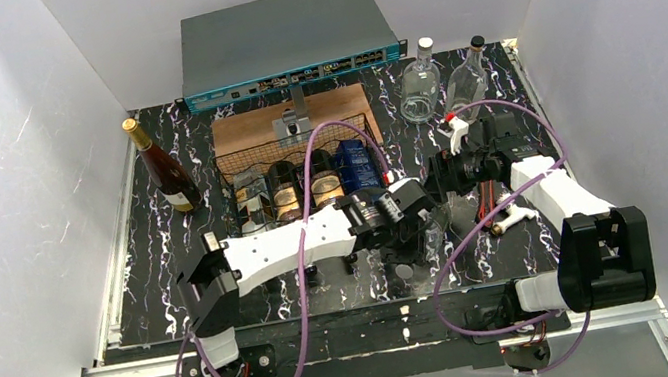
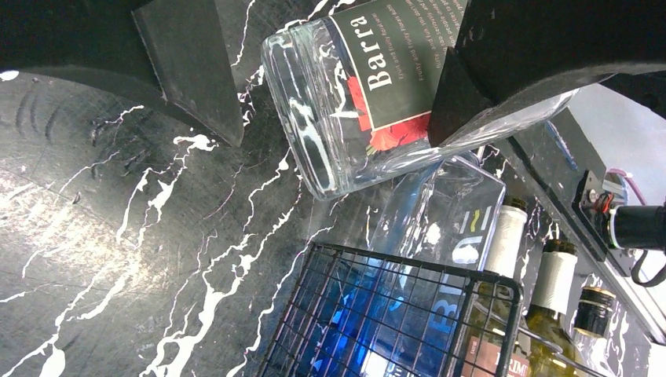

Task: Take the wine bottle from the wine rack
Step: Place the wine bottle at the center of the board.

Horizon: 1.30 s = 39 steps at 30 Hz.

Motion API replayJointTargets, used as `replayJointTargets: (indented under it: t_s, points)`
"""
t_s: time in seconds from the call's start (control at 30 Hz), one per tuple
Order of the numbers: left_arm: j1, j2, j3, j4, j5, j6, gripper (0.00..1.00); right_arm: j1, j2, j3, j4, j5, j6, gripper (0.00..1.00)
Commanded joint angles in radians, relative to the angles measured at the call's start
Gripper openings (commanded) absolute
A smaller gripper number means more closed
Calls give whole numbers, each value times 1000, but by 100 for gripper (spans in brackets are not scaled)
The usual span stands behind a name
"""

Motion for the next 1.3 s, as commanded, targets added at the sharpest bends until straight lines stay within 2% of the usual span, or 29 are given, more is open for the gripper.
replayJointTargets:
  t_s: [0.0, 0.2, 0.6, 0.83, 1.03, 1.27]
  points:
    - [27, -45, 89, 91, -18, 25, 0, 4, -40, 2, 12, 10, -15, 98]
    - [49, -42, 92, 62, 34, 31, 1, -14, -69, 17, 0, 8, -23, 98]
    - [87, -19, 138, 29, 156, -35, 6, -18, -15, 0, -2, -8, -3, 97]
    - [126, -12, 138, 30, 254, -166, 7, -14, -9, -6, -1, -28, -2, 97]
    - [143, 6, 156, 45, 314, -300, 13, -6, -15, -6, -1, -31, -2, 97]
    - [154, 48, 195, 86, 384, -412, 14, -5, -27, -6, -1, -28, 0, 97]
